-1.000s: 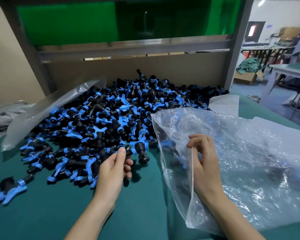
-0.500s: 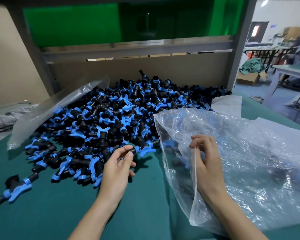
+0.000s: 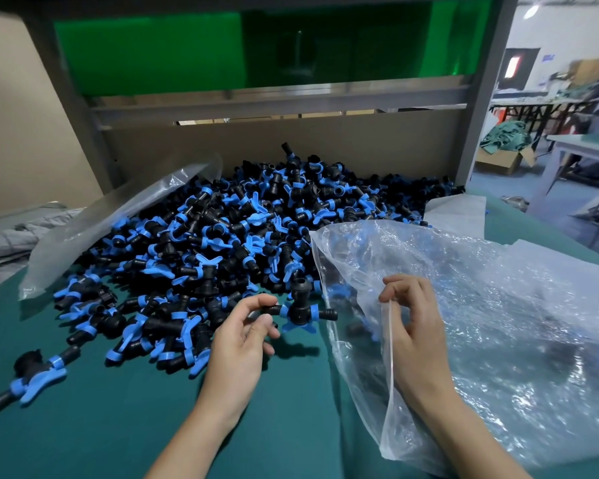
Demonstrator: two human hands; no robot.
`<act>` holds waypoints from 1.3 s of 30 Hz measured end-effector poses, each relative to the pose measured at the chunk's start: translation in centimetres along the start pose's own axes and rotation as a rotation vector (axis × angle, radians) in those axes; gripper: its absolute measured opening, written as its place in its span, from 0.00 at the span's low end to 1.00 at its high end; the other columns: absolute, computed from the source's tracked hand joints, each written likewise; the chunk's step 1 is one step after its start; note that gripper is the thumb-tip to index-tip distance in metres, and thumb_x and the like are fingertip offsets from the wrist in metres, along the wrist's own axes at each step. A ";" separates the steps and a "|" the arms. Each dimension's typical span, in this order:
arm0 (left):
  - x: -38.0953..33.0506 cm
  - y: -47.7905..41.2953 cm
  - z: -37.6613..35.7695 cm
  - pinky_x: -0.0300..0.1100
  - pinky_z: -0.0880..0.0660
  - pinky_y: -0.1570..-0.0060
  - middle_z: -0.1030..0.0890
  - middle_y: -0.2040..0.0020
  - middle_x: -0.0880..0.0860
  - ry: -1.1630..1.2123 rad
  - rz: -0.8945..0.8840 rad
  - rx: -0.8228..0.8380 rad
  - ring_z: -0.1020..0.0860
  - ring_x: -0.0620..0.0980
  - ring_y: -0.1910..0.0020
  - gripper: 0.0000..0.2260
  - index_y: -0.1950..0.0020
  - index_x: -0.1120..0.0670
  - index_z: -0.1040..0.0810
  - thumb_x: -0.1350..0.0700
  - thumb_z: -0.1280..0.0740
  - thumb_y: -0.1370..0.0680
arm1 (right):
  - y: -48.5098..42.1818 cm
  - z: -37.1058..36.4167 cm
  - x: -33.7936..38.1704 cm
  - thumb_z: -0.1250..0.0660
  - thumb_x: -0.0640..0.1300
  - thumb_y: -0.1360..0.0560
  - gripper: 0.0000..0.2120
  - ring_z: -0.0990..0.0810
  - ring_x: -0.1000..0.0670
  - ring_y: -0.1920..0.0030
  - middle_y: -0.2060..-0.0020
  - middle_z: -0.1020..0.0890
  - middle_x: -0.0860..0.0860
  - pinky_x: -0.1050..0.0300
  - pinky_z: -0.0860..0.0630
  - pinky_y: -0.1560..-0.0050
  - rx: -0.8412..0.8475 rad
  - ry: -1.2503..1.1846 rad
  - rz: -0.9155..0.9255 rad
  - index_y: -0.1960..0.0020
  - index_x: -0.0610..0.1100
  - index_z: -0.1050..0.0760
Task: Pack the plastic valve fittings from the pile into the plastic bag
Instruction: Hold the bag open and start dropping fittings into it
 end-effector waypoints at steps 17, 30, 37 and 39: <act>2.2 0.0 -0.6 0.34 0.26 0.68 0.18 0.52 0.50 1.108 0.618 0.007 0.25 0.42 0.64 0.12 0.42 0.59 0.23 0.57 0.34 0.24 | -0.1 0.2 -0.3 0.40 0.29 0.24 0.17 0.24 0.53 0.47 0.47 0.28 0.54 0.71 0.29 0.56 -0.045 -0.042 -0.021 0.57 0.52 0.29; 1.9 0.2 -0.5 0.34 0.26 0.69 0.18 0.50 0.49 1.086 0.618 0.012 0.25 0.41 0.63 0.12 0.42 0.57 0.22 0.55 0.33 0.24 | 0.0 0.2 -0.1 0.40 0.29 0.25 0.17 0.24 0.55 0.47 0.47 0.29 0.55 0.69 0.29 0.61 -0.036 -0.006 -0.032 0.56 0.51 0.29; -0.2 0.1 0.3 0.36 0.23 0.63 0.15 0.53 0.50 0.238 0.199 0.008 0.20 0.43 0.59 0.08 0.44 0.51 0.20 0.58 0.33 0.21 | 0.1 0.2 0.9 0.42 0.37 0.26 0.09 0.25 0.52 0.42 0.46 0.29 0.56 0.55 0.28 0.55 -0.029 -0.016 -0.017 0.56 0.51 0.29; -1.1 0.8 -0.1 0.31 0.24 0.58 0.15 0.53 0.44 -0.034 0.038 0.039 0.19 0.42 0.56 0.07 0.47 0.46 0.18 0.58 0.32 0.22 | 0.1 0.2 1.5 0.41 0.36 0.26 0.09 0.25 0.54 0.42 0.46 0.28 0.55 0.59 0.29 0.56 -0.032 -0.001 0.010 0.56 0.51 0.29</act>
Point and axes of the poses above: each hand's wrist, its own y-axis away from the middle knuckle, its own z-axis out of the back of the hand, x = y × z, the point moved 6 cm from there along -y, towards the middle knuckle
